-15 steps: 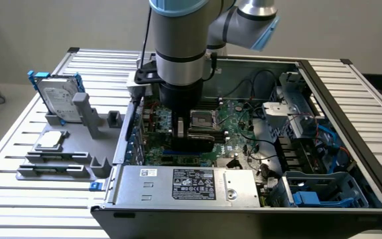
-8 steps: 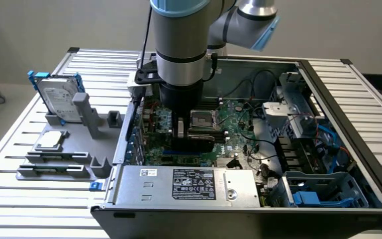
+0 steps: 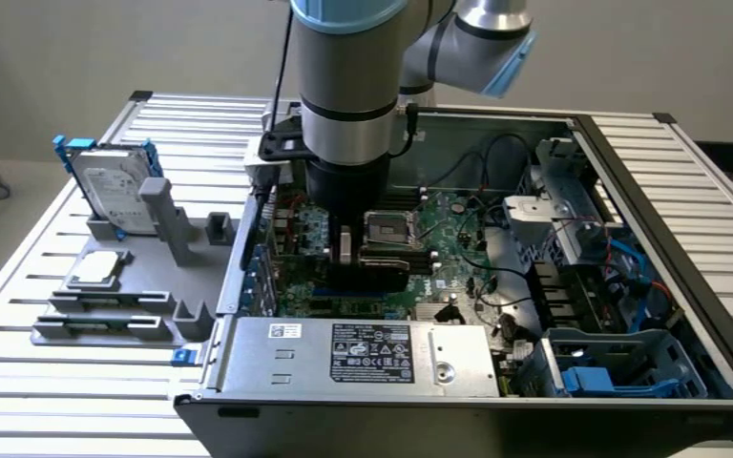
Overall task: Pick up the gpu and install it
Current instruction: 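Insert the gpu into the slot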
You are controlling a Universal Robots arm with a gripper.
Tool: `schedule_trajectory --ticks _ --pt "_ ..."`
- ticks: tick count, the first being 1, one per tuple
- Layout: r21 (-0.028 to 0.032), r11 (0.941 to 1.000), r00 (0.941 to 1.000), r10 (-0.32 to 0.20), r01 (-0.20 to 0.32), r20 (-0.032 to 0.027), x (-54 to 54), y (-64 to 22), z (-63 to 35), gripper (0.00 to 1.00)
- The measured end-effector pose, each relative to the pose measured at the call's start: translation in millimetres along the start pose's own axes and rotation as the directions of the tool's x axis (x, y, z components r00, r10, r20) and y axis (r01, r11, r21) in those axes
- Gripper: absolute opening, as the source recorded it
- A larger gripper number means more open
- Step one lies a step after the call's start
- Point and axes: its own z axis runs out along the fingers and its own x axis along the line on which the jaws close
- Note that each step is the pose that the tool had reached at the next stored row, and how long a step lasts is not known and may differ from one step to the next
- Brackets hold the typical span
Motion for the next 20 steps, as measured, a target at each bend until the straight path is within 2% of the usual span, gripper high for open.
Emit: schedule_trajectory --ticks 7,11,20 --pt "-0.0123 0.9999 1.0 0.0 0.0 0.0001 0.0 -2.3 0.6 0.26" --pt "-0.0156 0.9999 1.0 0.0 0.0 -0.0002 0.1 -5.2 0.7 0.26" --pt "-0.0225 0.9997 1.0 0.001 -0.001 -0.0001 0.2 -5.4 2.6 0.26"
